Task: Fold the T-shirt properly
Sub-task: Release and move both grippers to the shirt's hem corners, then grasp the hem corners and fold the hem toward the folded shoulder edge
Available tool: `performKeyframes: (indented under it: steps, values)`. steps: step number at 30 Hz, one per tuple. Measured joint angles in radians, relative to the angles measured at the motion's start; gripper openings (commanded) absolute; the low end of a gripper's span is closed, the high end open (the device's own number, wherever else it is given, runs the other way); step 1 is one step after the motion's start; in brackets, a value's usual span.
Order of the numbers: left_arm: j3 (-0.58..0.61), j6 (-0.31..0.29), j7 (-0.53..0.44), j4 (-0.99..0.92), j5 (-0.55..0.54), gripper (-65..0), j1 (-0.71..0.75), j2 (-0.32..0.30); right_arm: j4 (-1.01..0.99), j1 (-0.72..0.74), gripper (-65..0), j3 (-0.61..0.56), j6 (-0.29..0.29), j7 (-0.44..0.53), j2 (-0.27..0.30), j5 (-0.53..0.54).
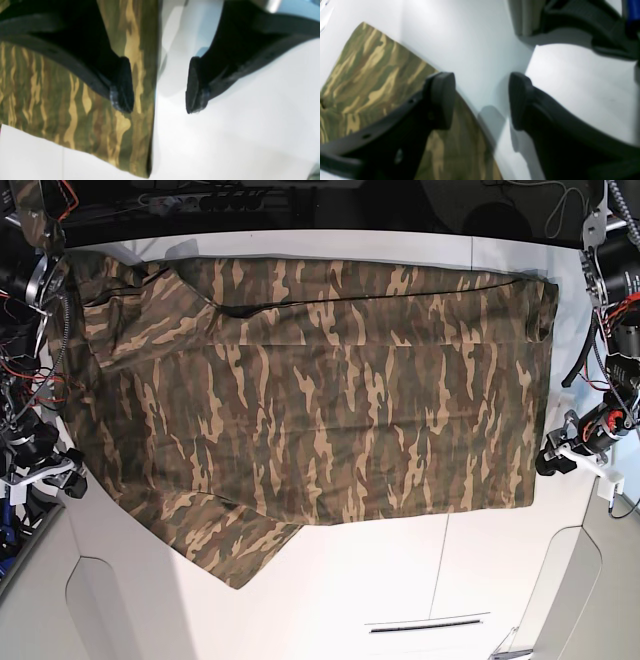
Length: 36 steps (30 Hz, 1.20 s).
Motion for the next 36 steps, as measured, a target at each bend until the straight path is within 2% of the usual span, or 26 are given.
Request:
performKeyframes:
  steps: [4, 12, 21, 23, 26, 27, 29, 33, 36]
  values:
    - [0.0, 0.0, -0.005, -0.033, -0.003, -28.9, -0.02, 0.006, -0.033, -0.006, -31.1, 0.0, 0.0, 0.017, -0.024, -0.019]
    - [-0.001, -0.001, -0.015, -0.033, -0.019, -28.9, -0.021, 0.06, -0.031, 0.001, -31.1, -0.021, 0.013, 0.032, -0.094, -0.018]
    - [-0.002, -0.004, -0.018, -0.033, -0.019, -29.4, -0.026, 0.079, -0.026, 0.007, -31.6, -0.182, 0.021, 0.051, -0.105, -0.011]
    - [-0.002, -0.004, -0.019, -0.033, -0.019, -33.4, -0.026, 0.08, -0.026, 0.007, -31.6, -0.21, 0.023, 0.064, -0.106, -0.011]
    - [-0.001, -0.004, -0.017, -0.033, -0.02, -44.9, -0.026, 0.08, -0.026, 0.008, -31.9, -0.224, 0.023, 0.066, -0.105, -0.01]
    - [-0.001, -0.004, -0.014, -0.033, -0.019, -48.6, -0.025, 0.08, -0.025, 0.007, -34.0, -0.225, 0.023, 0.066, -0.105, -0.01]
    - [-0.001, -0.005, -0.006, -0.033, -0.026, -54.8, -0.026, 0.081, -0.021, 0.007, -42.3, -0.225, 0.023, 0.061, -0.105, -0.012]
    - [-0.001, -0.031, 0.017, -0.036, -0.018, -64.2, -0.035, 0.081, -0.008, 0.004, -64.4, -0.226, 0.023, 0.042, -0.105, -0.027]
    - [-0.001, -0.031, 0.056, -0.037, -0.016, -65.0, -0.051, 0.08, 0.011, -0.001, -65.0, -0.227, 0.023, 0.031, -0.107, -0.031]
